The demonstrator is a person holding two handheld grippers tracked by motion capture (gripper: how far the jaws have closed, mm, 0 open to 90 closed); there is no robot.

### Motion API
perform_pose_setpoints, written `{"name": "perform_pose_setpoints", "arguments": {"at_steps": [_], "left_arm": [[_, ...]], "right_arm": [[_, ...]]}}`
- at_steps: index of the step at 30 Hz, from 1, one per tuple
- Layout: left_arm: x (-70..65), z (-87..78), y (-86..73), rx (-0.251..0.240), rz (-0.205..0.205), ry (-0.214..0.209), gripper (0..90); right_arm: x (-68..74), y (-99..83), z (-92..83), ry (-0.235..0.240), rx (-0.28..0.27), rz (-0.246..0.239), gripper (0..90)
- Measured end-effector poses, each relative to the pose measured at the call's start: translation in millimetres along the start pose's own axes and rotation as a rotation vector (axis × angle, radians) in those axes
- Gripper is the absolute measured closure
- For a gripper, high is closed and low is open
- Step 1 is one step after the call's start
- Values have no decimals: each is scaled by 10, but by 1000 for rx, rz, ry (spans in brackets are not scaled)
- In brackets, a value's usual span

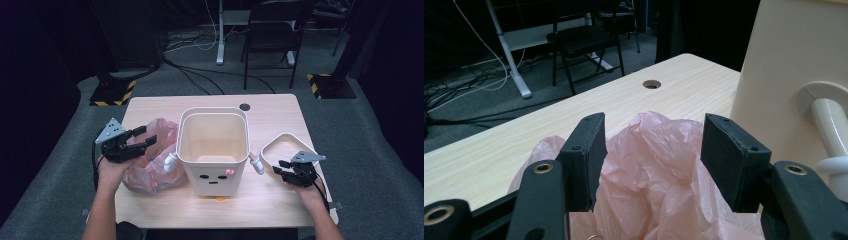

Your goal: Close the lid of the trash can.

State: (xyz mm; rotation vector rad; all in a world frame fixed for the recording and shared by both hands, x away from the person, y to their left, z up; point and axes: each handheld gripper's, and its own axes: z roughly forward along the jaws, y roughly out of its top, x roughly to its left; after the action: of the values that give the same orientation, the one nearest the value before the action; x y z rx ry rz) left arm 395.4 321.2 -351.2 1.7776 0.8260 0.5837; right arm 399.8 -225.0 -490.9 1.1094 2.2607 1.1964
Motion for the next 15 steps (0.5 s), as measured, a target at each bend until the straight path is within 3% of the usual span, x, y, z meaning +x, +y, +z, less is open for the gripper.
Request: {"name": "perform_pose_setpoints", "arguments": {"at_steps": [7,15], "left_arm": [[-6,1,-5,1,5,1,435],[-2,-15,-11,-3,0,2,434]], "right_arm": [[11,-12,107,5,61,-19,642],[6,-18,166,5,92,-26,718]]}}
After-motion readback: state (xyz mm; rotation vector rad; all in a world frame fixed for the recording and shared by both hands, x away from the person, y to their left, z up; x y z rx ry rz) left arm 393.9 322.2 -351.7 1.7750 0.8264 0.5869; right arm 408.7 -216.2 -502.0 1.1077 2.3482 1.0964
